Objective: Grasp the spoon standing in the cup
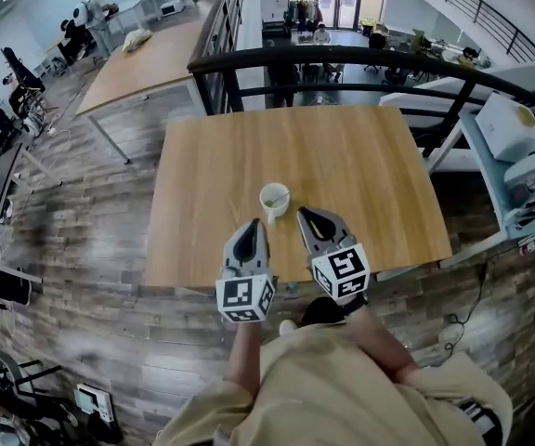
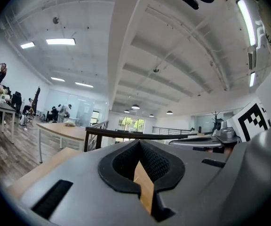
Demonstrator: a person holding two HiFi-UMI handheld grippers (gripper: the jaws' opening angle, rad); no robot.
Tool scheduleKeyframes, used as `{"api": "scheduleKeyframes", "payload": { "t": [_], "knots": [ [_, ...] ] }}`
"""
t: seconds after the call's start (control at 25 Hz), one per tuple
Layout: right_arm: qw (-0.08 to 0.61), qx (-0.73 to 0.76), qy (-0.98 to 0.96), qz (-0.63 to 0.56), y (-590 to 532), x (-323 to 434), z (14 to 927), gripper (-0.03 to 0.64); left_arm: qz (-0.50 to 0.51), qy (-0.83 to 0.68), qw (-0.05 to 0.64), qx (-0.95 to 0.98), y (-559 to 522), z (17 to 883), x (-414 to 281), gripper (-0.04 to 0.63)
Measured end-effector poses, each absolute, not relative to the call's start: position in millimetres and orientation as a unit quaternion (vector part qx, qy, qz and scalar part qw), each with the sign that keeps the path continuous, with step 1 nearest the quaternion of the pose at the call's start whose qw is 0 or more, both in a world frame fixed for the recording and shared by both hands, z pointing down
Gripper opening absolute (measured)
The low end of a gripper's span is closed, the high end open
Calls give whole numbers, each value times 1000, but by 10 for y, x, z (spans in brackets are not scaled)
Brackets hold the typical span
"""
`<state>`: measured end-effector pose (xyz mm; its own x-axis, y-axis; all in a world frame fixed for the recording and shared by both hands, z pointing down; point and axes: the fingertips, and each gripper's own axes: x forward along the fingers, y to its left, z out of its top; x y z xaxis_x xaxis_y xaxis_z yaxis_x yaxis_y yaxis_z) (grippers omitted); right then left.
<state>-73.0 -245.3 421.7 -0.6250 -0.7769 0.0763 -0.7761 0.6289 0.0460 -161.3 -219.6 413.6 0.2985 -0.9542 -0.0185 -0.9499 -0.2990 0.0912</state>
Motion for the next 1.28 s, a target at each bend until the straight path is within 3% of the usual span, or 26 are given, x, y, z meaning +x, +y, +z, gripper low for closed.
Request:
{"api": "scheduleKeyframes", "payload": {
  "t": [0.96, 1.04, 1.16, 1.28],
  "knots": [
    [174, 402, -881, 182, -3970, -741, 6064, 18, 27, -624, 116, 772, -3648, 5207, -1735, 11],
    [180, 399, -877, 197, -4023, -776, 6199, 42, 31, -624, 123, 771, -3706, 5279, -1744, 11],
    [191, 396, -871, 221, -4088, -828, 6385, 141, 36, -622, 133, 770, -3792, 5368, -1748, 11],
    [193, 397, -865, 237, -4165, -862, 6531, 167, 41, -622, 142, 769, -3892, 5466, -1765, 11]
  ]
}}
